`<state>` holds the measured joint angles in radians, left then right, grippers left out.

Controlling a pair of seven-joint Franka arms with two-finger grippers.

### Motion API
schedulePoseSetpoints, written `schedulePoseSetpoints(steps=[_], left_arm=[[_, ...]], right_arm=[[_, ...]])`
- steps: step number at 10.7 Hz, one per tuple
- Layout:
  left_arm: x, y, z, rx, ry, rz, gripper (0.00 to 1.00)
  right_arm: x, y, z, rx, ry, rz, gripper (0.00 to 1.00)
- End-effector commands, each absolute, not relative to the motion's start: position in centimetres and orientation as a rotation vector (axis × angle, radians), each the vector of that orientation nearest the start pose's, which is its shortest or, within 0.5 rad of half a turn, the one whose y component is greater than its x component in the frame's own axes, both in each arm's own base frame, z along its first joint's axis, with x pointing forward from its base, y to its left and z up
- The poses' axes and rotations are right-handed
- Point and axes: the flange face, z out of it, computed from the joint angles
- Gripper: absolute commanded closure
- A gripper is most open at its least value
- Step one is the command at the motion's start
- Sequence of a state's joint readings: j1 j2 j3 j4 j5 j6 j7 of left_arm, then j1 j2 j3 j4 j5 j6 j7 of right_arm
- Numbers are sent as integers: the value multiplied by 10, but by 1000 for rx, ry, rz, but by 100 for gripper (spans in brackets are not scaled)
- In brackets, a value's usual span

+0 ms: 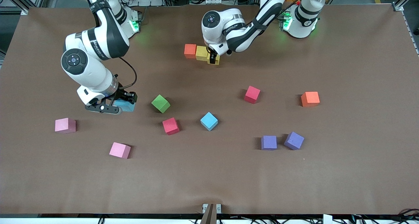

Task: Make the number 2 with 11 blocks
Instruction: 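Lower the yellow block beside the first yellow while the right gripper lowers cyan, then open the left gripper and reach it down to the cyan block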

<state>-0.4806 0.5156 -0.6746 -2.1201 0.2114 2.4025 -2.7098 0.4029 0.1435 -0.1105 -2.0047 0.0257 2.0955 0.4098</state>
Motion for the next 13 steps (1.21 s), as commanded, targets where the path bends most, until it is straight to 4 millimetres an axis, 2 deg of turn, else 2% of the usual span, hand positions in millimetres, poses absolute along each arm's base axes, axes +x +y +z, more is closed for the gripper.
schedulePoseSetpoints(steps=[1, 4, 6, 8, 10, 13], left_arm=[[230, -521, 219, -2238, -1946, 148, 0], [239, -518, 234, -2256, -1897, 100, 0], [251, -519, 252, -2288, -1857, 73, 0], [295, -513, 273, -2330, -1824, 84, 0], [347, -509, 298, -2455, -1770, 128, 0], [401, -502, 310, -2664, -1570, 112, 0]], right_arm=[[555, 171, 384, -3134, 222, 95, 69], [555, 172, 384, -3134, 220, 95, 69], [554, 172, 389, -3131, 219, 87, 69], [548, 179, 397, -3112, 234, 73, 69], [540, 186, 405, -3072, 283, 45, 69], [536, 187, 405, -3067, 292, 31, 69]])
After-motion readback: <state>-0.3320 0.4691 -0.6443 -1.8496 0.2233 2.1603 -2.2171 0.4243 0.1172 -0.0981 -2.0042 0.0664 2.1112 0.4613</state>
